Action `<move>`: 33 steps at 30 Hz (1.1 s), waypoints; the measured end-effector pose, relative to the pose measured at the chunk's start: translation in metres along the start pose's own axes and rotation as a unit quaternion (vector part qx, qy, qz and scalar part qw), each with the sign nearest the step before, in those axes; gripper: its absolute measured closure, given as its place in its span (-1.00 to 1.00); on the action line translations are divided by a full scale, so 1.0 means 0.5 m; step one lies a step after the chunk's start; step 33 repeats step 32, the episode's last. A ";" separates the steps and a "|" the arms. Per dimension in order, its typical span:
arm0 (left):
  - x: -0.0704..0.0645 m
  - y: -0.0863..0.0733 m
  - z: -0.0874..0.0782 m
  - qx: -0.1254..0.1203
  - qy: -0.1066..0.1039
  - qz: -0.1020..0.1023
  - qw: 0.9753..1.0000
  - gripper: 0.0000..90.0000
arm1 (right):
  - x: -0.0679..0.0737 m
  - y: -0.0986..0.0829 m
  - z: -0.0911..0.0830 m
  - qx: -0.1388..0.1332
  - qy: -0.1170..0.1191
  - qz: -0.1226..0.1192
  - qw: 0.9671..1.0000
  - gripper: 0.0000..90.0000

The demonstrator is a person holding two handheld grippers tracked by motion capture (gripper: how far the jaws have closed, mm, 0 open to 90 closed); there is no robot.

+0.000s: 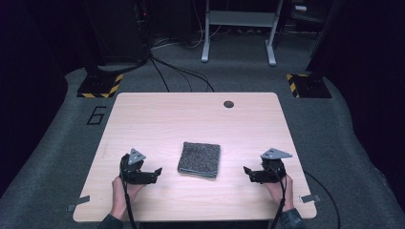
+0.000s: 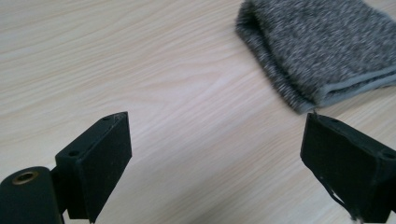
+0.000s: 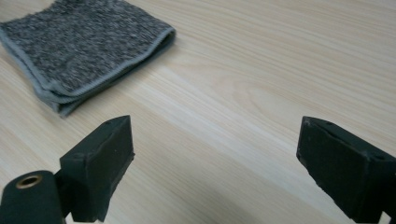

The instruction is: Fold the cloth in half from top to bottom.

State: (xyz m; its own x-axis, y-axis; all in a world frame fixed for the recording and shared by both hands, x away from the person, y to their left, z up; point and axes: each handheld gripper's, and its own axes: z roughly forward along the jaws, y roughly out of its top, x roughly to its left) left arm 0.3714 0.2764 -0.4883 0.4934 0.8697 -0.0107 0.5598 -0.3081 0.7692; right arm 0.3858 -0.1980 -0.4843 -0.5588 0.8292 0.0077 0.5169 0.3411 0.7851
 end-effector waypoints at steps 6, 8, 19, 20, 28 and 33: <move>0.042 -0.046 -0.010 0.014 0.037 -0.016 0.999 -0.82 | -0.040 -0.046 -0.020 0.008 -0.034 0.021 0.999 -0.77; 0.057 -0.065 -0.009 0.022 0.049 -0.027 0.998 -0.83 | -0.056 -0.064 -0.021 0.020 -0.045 0.035 0.998 -0.78; 0.098 -0.113 -0.003 0.029 0.072 -0.051 0.996 -0.89 | -0.099 -0.120 -0.010 0.036 -0.074 0.059 0.995 -0.79; 0.099 -0.113 -0.002 0.027 0.071 -0.052 0.996 -0.89 | -0.099 -0.119 -0.009 0.038 -0.073 0.057 0.995 -0.79; 0.099 -0.111 0.000 0.029 0.074 -0.056 0.995 -0.89 | -0.098 -0.119 -0.009 0.040 -0.076 0.060 0.994 -0.81; 0.098 -0.110 0.000 0.031 0.075 -0.056 0.995 -0.89 | -0.097 -0.118 -0.007 0.039 -0.078 0.066 0.994 -0.82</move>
